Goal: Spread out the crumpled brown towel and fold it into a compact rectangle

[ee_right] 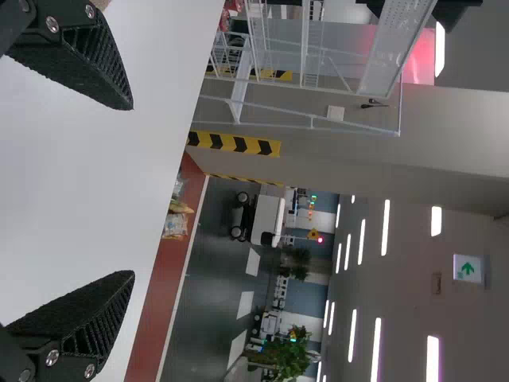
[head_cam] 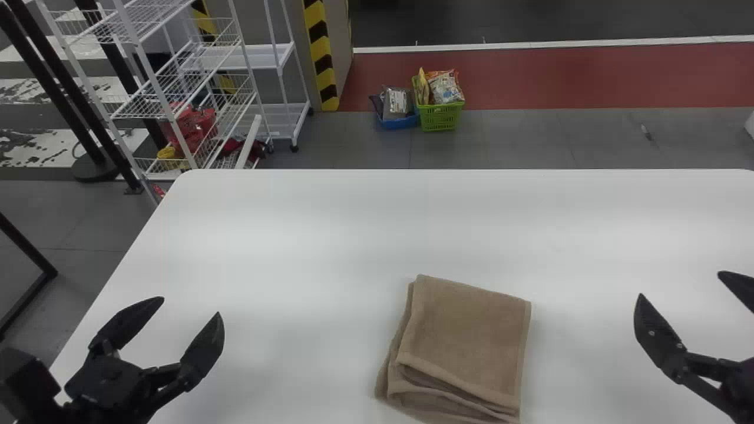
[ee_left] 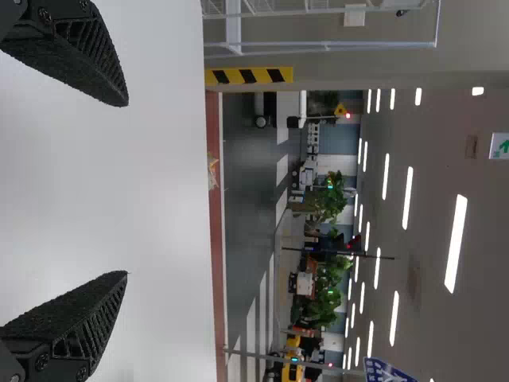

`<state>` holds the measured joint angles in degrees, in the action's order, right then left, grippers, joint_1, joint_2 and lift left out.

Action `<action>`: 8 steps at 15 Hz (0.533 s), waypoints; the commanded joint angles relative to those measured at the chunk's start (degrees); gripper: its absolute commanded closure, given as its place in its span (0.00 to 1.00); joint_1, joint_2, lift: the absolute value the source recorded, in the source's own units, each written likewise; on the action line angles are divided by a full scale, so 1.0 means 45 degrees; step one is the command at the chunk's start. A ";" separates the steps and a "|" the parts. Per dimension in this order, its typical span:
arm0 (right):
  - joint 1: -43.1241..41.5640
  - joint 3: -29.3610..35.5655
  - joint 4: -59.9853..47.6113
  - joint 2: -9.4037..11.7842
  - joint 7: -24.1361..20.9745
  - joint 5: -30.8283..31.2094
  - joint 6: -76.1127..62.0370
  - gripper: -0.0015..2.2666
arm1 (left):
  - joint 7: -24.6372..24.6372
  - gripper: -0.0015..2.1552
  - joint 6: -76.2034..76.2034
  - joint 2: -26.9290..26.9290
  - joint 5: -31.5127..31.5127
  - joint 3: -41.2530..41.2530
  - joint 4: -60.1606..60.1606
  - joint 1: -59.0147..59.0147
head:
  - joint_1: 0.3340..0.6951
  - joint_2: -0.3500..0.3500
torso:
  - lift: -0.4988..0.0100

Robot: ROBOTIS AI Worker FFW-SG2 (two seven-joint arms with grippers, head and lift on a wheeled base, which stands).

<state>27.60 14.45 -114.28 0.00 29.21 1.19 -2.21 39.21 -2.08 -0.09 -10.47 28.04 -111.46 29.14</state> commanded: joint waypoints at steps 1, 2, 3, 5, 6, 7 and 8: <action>-0.0001 -0.0125 -0.0015 -0.0011 -0.0105 -0.0050 0.0327 0.03 | 0.0057 0.02 0.0040 0.0052 -0.0213 0.0018 0.0043 0.0027 | 1.00 0.69 | 0.73; 0.0019 -0.0145 -0.0015 -0.0011 -0.0105 -0.0069 0.0327 0.03 | 0.0096 0.02 0.0079 0.0052 -0.0272 0.0018 0.0043 0.0047 | 1.00 0.69 | 0.73; 0.0019 -0.0164 -0.0035 -0.0011 -0.0105 -0.0089 0.0366 0.03 | 0.0174 0.02 0.0079 0.0052 -0.0370 0.0057 0.0043 0.0067 | 1.00 0.69 | 0.73; 0.0038 -0.0282 -0.0054 -0.0011 -0.0105 -0.0089 0.0366 0.03 | 0.0232 0.02 0.0079 0.0052 -0.0389 0.0076 0.0043 0.0067 | 1.00 0.69 | 0.73; 0.0058 -0.0321 -0.0054 -0.0011 -0.0105 -0.0089 0.0366 0.03 | 0.0232 0.02 0.0079 0.0052 -0.0409 0.0076 0.0043 0.0067 | 1.00 0.70 | 0.73; 0.0077 -0.0360 -0.0054 -0.0011 -0.0105 -0.0089 0.0327 0.03 | 0.0252 0.02 0.0079 0.0052 -0.0389 0.0076 0.0043 0.0067 | 1.00 0.70 | 0.73; 0.0097 -0.0399 -0.0074 -0.0011 -0.0105 -0.0089 0.0366 0.03 | 0.0252 0.02 0.0079 0.0052 -0.0389 0.0076 0.0062 0.0067 | 1.00 0.71 | 0.73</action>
<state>27.92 12.88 -114.54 0.00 28.74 0.79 -0.66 40.33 -1.72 -0.09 -12.22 28.39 -111.27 29.44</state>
